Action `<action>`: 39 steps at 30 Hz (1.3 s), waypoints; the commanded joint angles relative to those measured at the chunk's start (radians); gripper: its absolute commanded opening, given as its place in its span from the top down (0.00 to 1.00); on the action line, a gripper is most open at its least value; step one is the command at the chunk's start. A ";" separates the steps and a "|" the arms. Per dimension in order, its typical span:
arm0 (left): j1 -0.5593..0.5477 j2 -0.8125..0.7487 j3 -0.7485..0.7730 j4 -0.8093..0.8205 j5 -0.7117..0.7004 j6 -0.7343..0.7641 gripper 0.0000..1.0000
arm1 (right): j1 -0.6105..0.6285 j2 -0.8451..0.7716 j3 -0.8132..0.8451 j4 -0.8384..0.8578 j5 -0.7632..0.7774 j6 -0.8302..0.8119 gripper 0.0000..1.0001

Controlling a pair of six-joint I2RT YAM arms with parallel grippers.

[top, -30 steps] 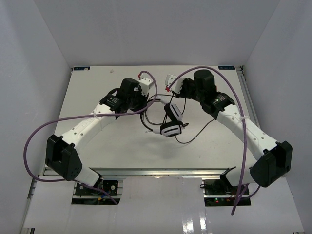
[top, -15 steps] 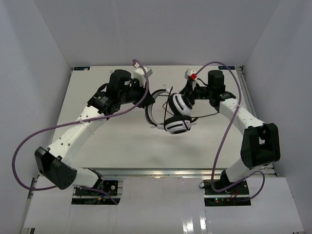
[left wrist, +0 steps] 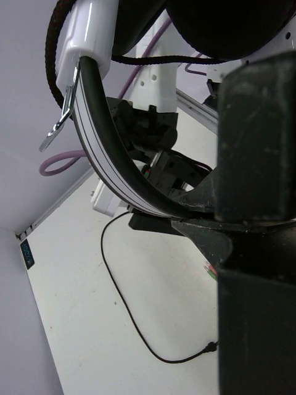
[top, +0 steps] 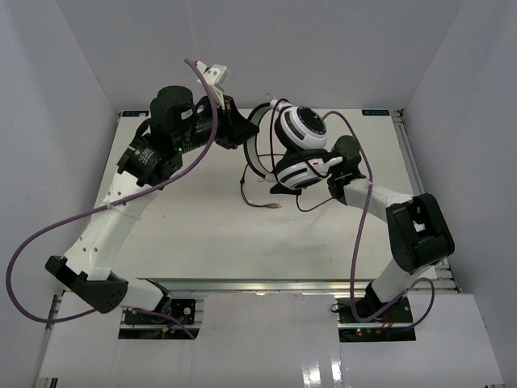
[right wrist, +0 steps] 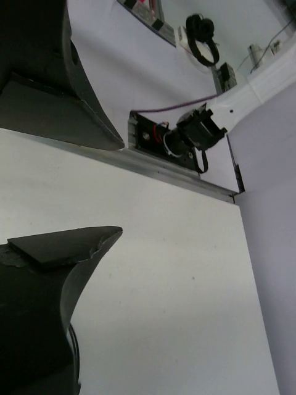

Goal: Wrap the headphones

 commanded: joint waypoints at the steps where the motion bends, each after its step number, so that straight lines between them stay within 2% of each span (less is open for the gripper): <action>1: 0.001 -0.007 0.081 -0.024 -0.091 -0.064 1.00 | 0.021 -0.068 -0.083 0.088 0.050 0.042 0.43; 3: 0.001 -0.006 0.100 -0.026 -0.091 -0.066 1.00 | 0.001 -0.130 -0.084 -0.238 0.292 -0.182 0.42; 5: 0.001 -0.008 0.110 -0.026 -0.079 -0.071 1.00 | 0.009 -0.190 0.006 -0.673 0.611 -0.531 0.39; 6: 0.001 -0.011 0.111 -0.026 -0.075 -0.072 1.00 | 0.011 -0.194 0.040 -0.753 0.747 -0.602 0.36; 7: 0.001 -0.015 0.111 -0.026 -0.071 -0.074 1.00 | 0.006 -0.195 0.056 -0.771 0.900 -0.595 0.31; 8: 0.001 -0.019 0.110 -0.026 -0.068 -0.074 1.00 | -0.003 -0.198 0.072 -0.784 0.988 -0.600 0.27; 12: 0.001 -0.027 0.097 -0.026 -0.068 -0.073 1.00 | -0.027 -0.207 0.100 -0.785 1.093 -0.616 0.16; 14: 0.001 -0.031 0.091 -0.027 -0.070 -0.073 1.00 | -0.059 -0.203 0.108 -0.788 1.084 -0.603 0.14; 15: 0.001 -0.033 0.089 -0.027 -0.075 -0.072 1.00 | -0.085 -0.202 0.108 -0.791 1.012 -0.601 0.13; 17: 0.001 -0.034 0.088 -0.028 -0.086 -0.068 1.00 | -0.140 -0.202 0.101 -0.795 0.743 -0.613 0.13; 19: 0.001 -0.035 0.086 -0.036 -0.101 -0.059 1.00 | -0.201 -0.184 0.096 -0.785 0.343 -0.694 0.10; 21: 0.001 -0.033 0.085 -0.036 -0.111 -0.054 1.00 | -0.199 -0.187 0.128 -1.025 0.033 -0.966 0.06; 22: 0.001 -0.033 0.085 -0.037 -0.111 -0.053 1.00 | -0.181 -0.201 0.149 -1.231 0.044 -1.200 0.08; 24: 0.001 -0.029 0.087 -0.036 -0.107 -0.054 1.00 | -0.140 -0.232 0.128 -1.308 0.138 -1.332 0.10; 26: 0.001 -0.020 0.091 -0.037 -0.102 -0.058 1.00 | -0.115 -0.262 0.087 -1.205 0.178 -1.280 0.10; 29: 0.001 -0.009 0.100 -0.031 -0.089 -0.072 1.00 | -0.039 -0.278 -0.023 -0.867 0.333 -1.104 0.10; 32: 0.001 -0.005 0.101 -0.023 -0.077 -0.088 1.00 | -0.001 -0.233 -0.019 -0.734 0.376 -1.000 0.10; 34: 0.001 -0.006 0.100 -0.017 -0.073 -0.099 1.00 | 0.009 -0.190 -0.020 -0.637 0.303 -0.911 0.09; 36: 0.001 -0.010 0.102 -0.010 -0.081 -0.104 1.00 | 0.019 -0.172 -0.049 -0.527 0.182 -0.800 0.04; 37: 0.001 -0.010 0.102 -0.008 -0.087 -0.108 1.00 | 0.033 -0.166 -0.057 -0.523 0.175 -0.797 0.03; 39: 0.001 -0.011 0.104 -0.008 -0.127 -0.128 1.00 | 0.080 -0.167 -0.120 -0.500 0.132 -0.792 0.12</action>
